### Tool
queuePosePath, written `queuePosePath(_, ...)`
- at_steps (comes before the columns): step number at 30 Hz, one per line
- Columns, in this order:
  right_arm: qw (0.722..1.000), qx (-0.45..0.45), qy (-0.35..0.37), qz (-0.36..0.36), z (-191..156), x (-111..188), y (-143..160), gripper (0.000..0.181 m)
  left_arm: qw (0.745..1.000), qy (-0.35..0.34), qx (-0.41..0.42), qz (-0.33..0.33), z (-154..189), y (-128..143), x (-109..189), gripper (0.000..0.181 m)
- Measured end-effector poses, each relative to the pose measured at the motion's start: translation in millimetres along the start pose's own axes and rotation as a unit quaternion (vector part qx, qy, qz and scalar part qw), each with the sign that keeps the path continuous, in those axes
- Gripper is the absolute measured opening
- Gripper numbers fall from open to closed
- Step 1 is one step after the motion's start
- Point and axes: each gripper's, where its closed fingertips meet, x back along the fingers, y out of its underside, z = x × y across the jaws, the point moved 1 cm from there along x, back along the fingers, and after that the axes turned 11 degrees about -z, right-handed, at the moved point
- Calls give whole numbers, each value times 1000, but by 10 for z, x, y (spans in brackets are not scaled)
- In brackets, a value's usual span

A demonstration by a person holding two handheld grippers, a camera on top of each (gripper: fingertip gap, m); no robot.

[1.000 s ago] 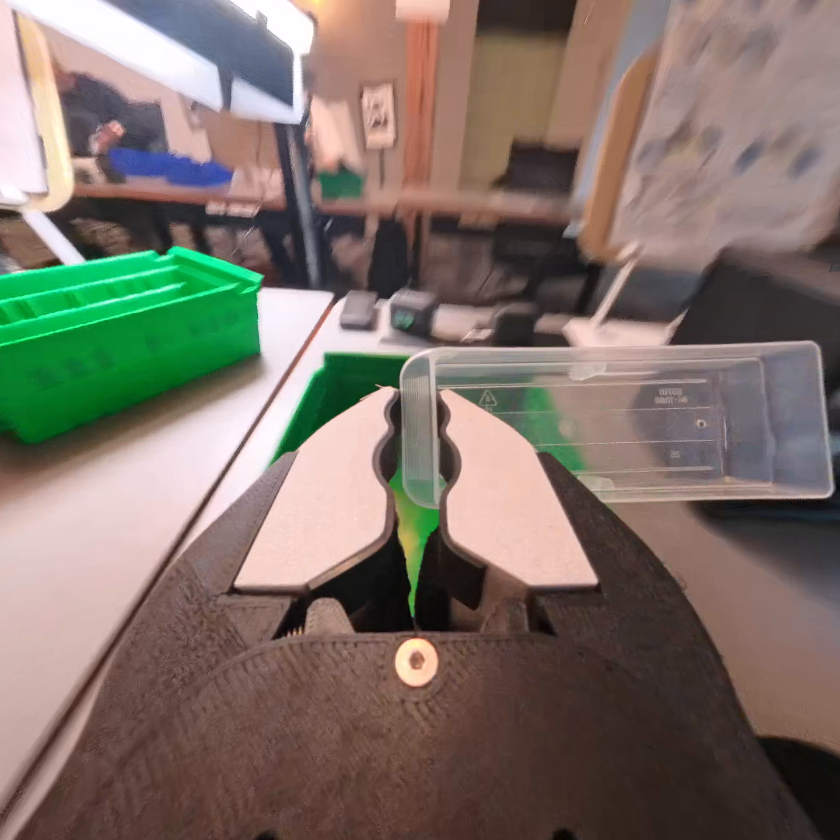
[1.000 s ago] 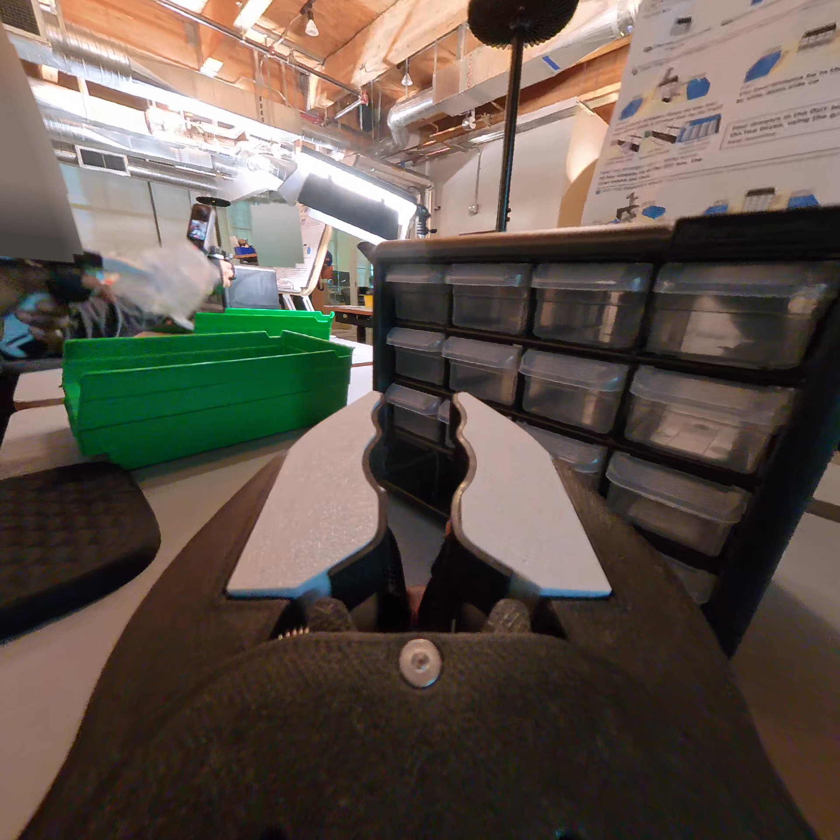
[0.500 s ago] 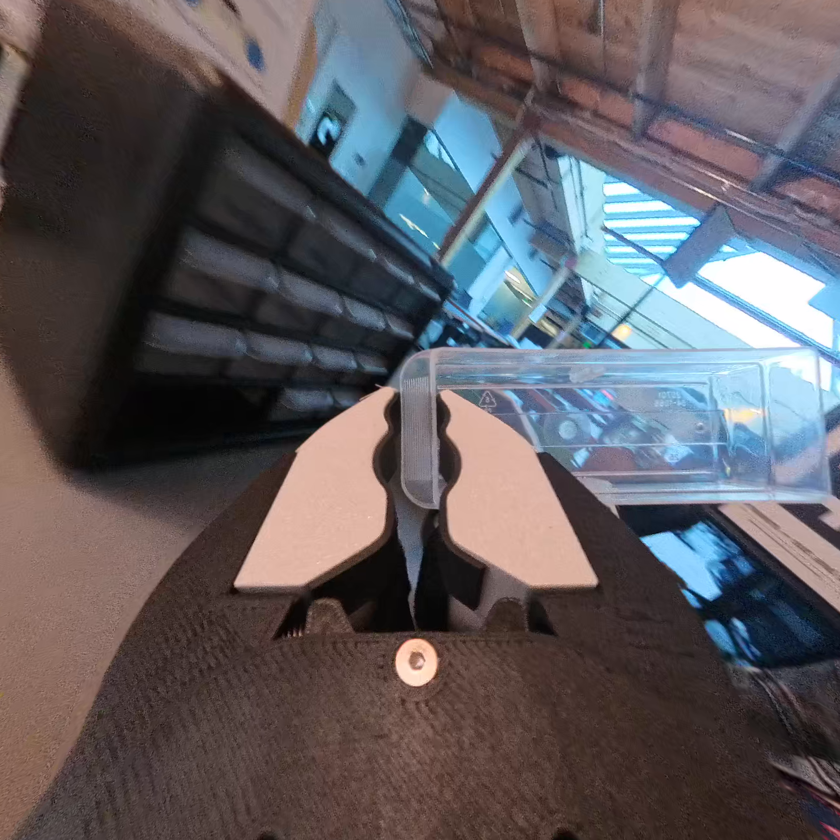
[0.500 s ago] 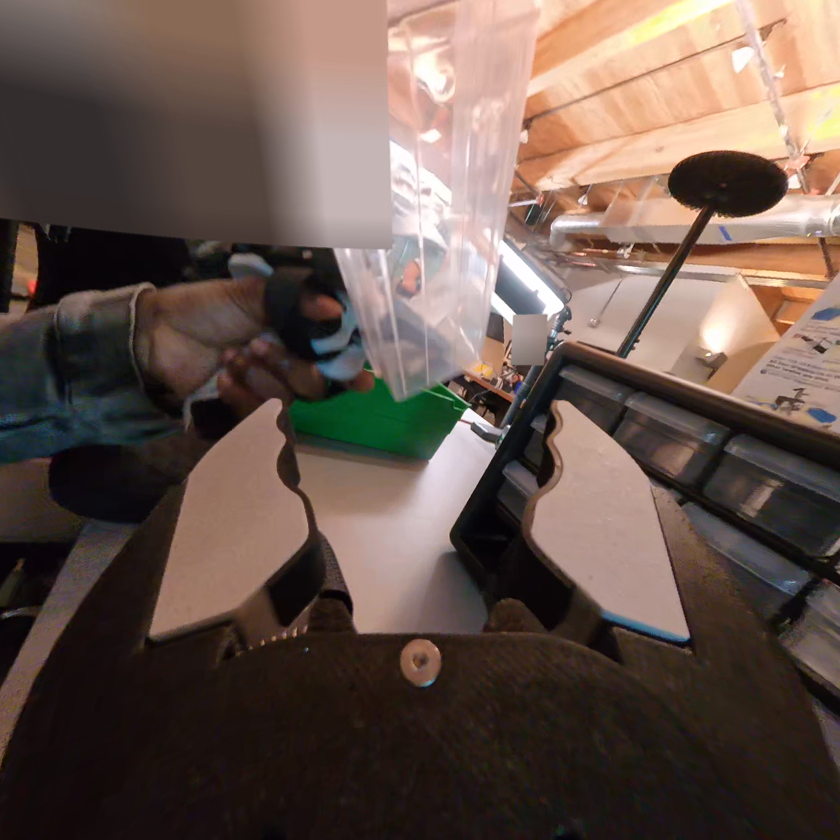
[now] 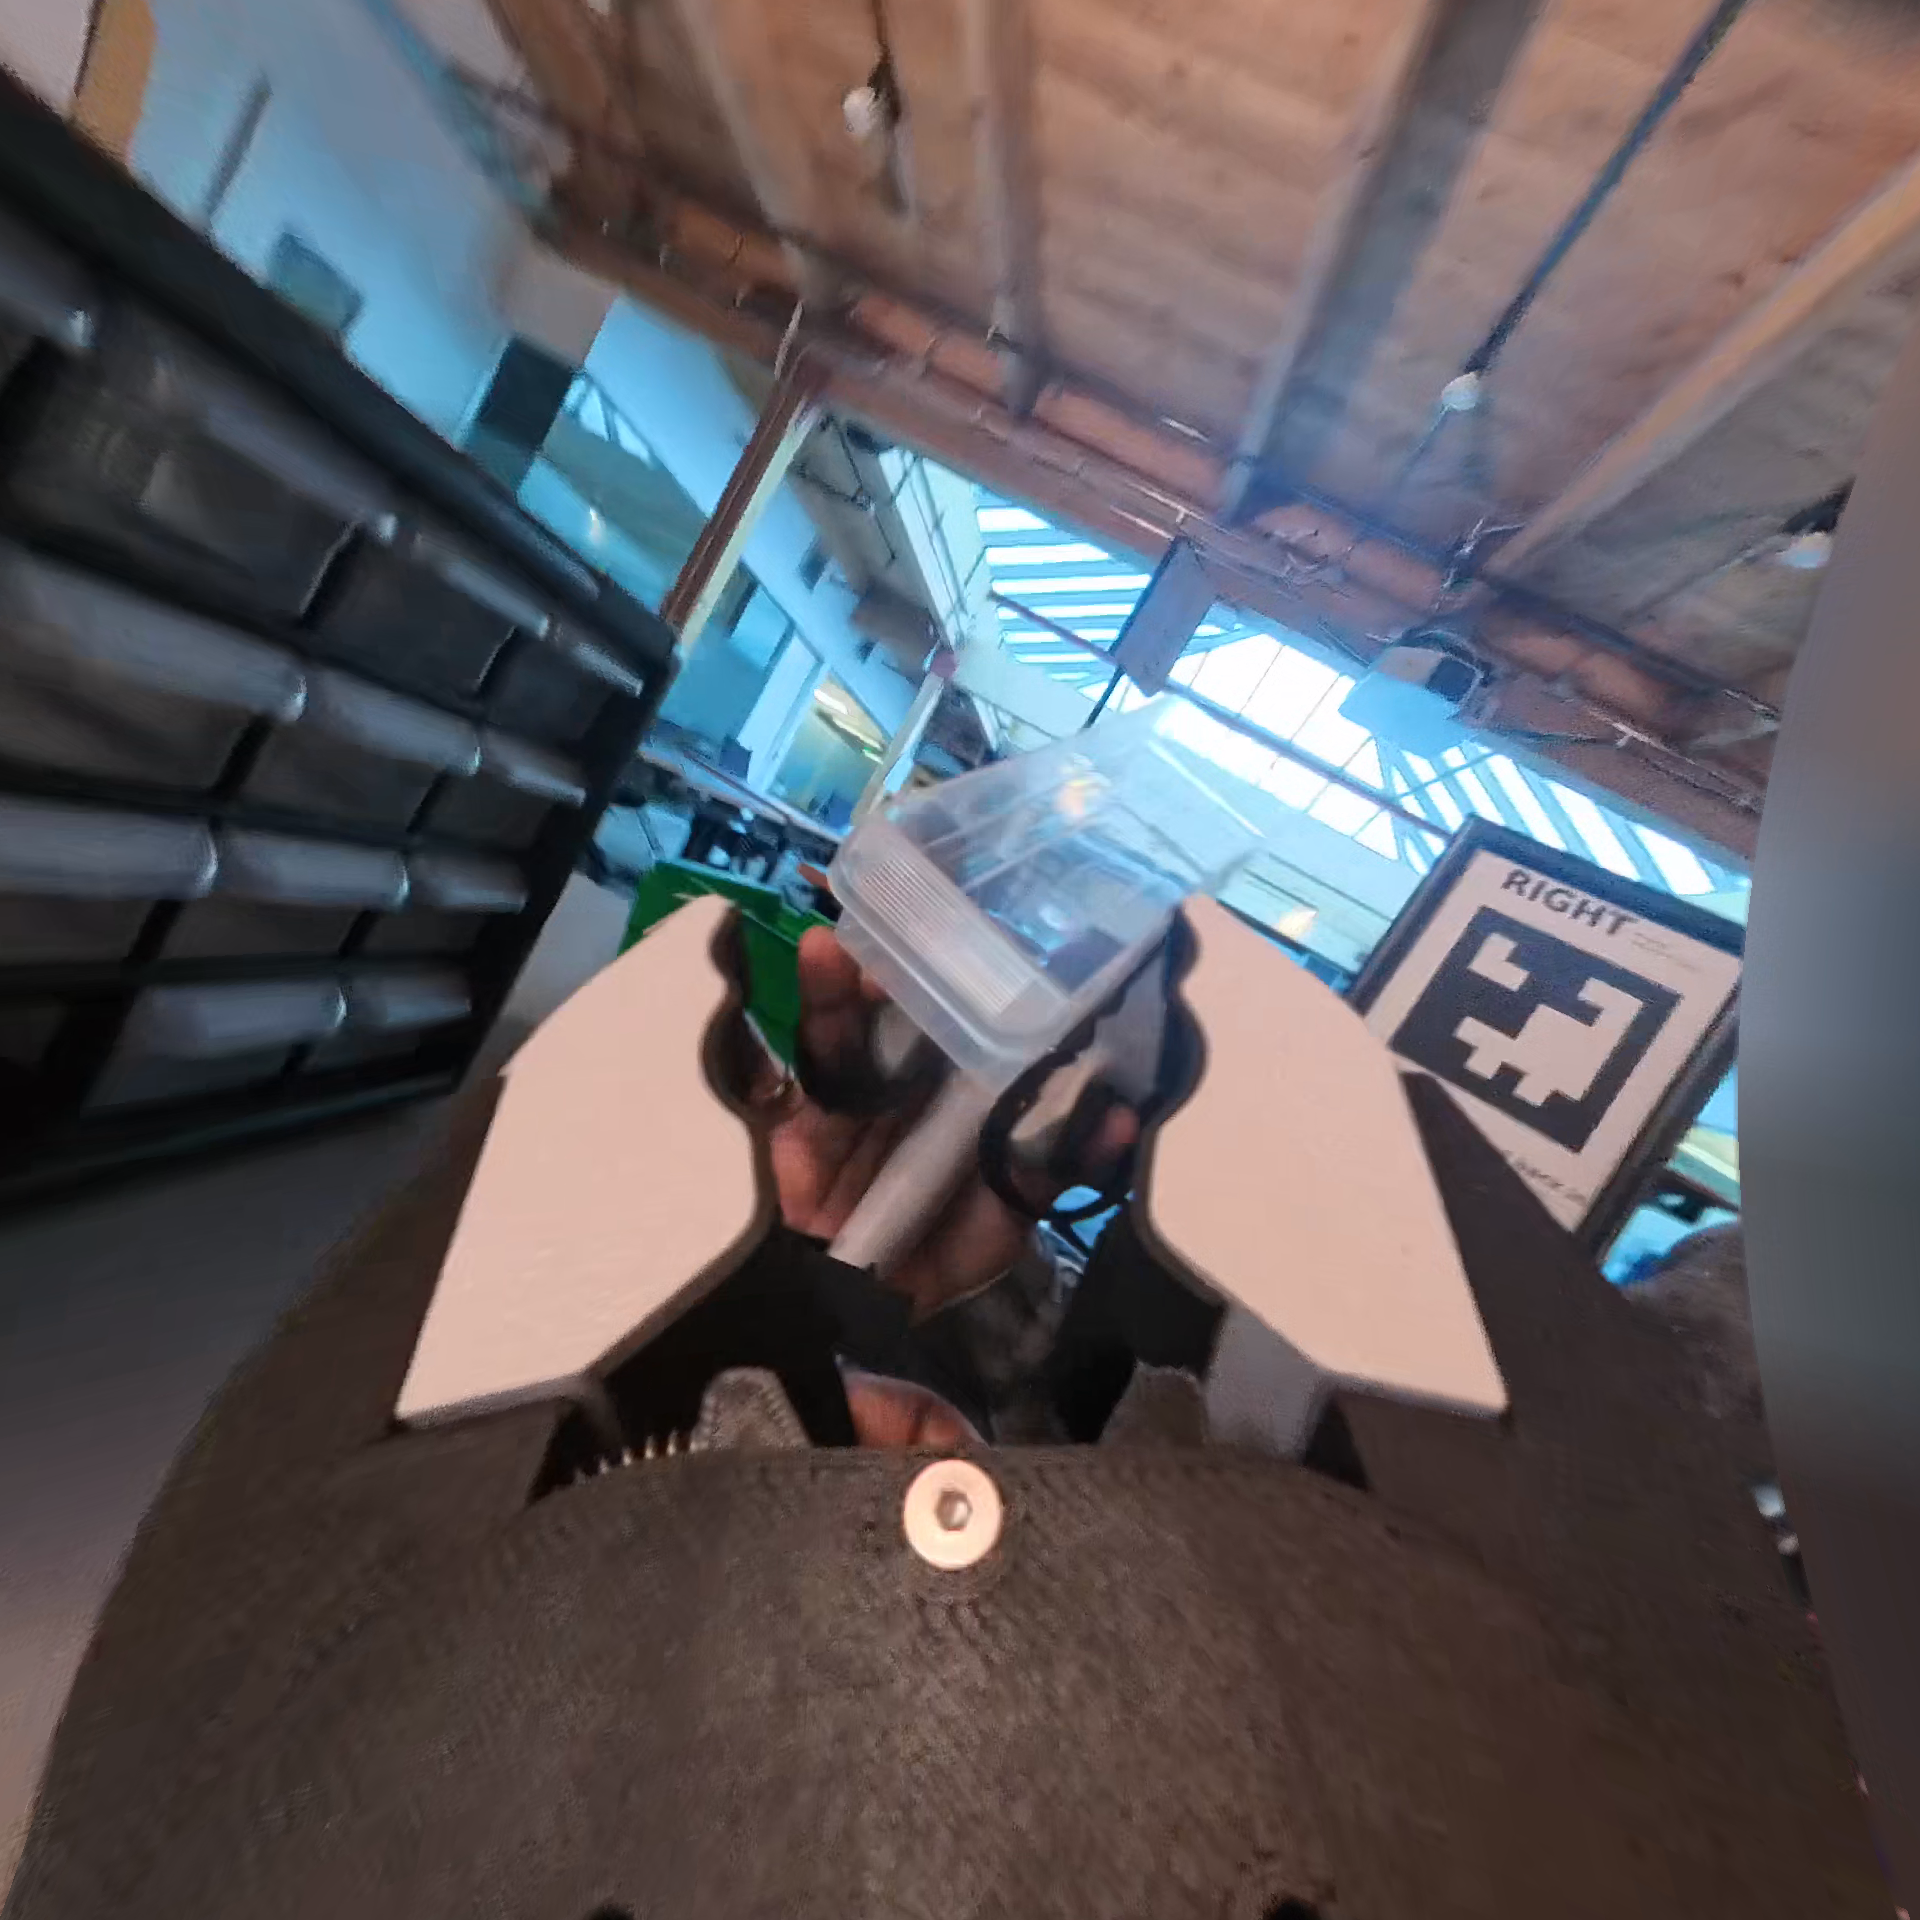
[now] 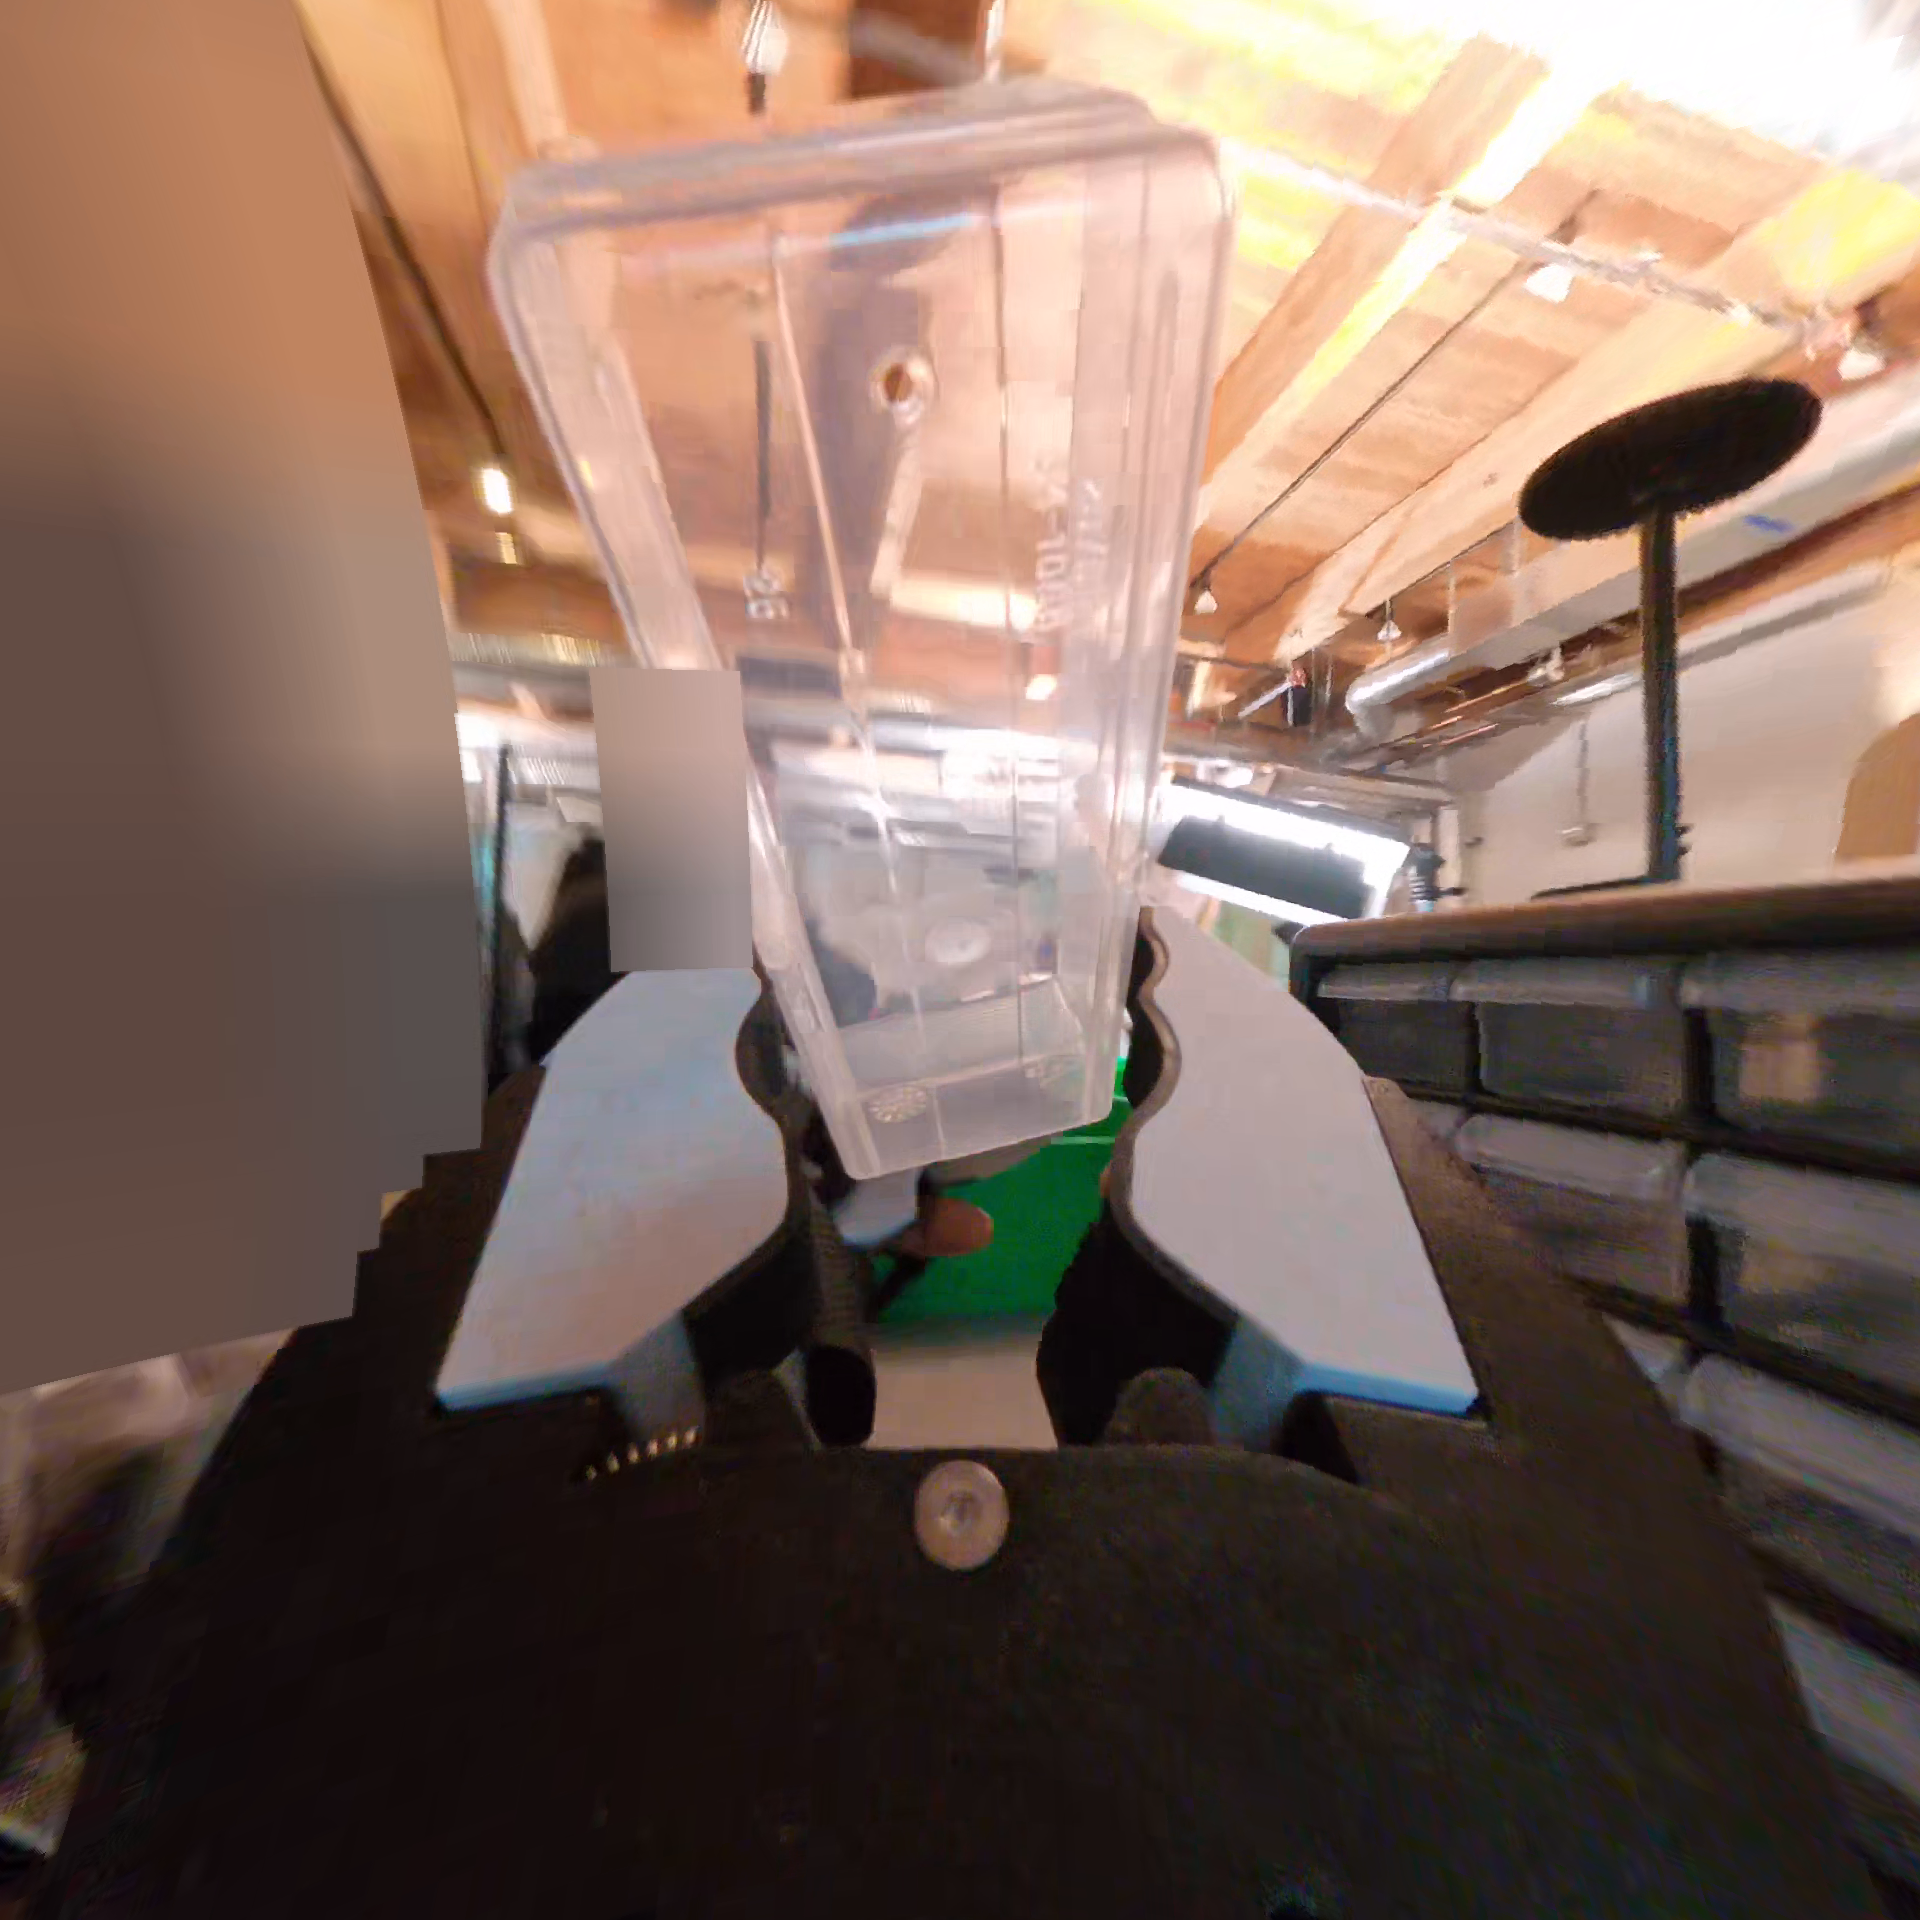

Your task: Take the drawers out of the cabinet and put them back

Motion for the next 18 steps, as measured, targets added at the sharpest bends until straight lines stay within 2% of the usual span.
queuePosePath(3, 985, -160, -50, 29, 144, 64, -48, 66, 993, -50, -109, -8, 4, 106, -95, 88)
queuePosePath(5, 964, -249, -88, 28, 176, 51, -1, 66, 972, -96, -213, -20, 18, 181, -160, 89)
queuePosePath(6, 953, -286, -101, 23, 195, 40, 32, 67, 949, -134, -286, -21, 16, 188, -167, 89)
queuePosePath(7, 941, -319, -109, 19, 223, 34, 62, 67, 911, -177, -372, -21, 16, 179, -156, 89)
queuePosePath(9, 921, -372, -117, 15, 287, 36, 108, 67, 807, -253, -533, -37, 23, 168, -131, 88)
queuePosePath(11, 908, -404, -110, 14, 362, 43, 151, 68, 719, -297, -623, -83, -54, 205, -151, 85)
queuePosePath(12, 903, -415, -107, 14, 387, 45, 168, 66, 692, -306, -647, -98, -100, 221, -171, 82)
queuePosePath(16, 887, -448, -115, 12, 414, 41, 209, 63, 656, -320, -675, -109, -196, 176, -241, 65)
queuePosePath(18, 878, -464, -117, 2, 418, 25, 256, 66, 626, -325, -700, -111, -180, 149, -255, 57)
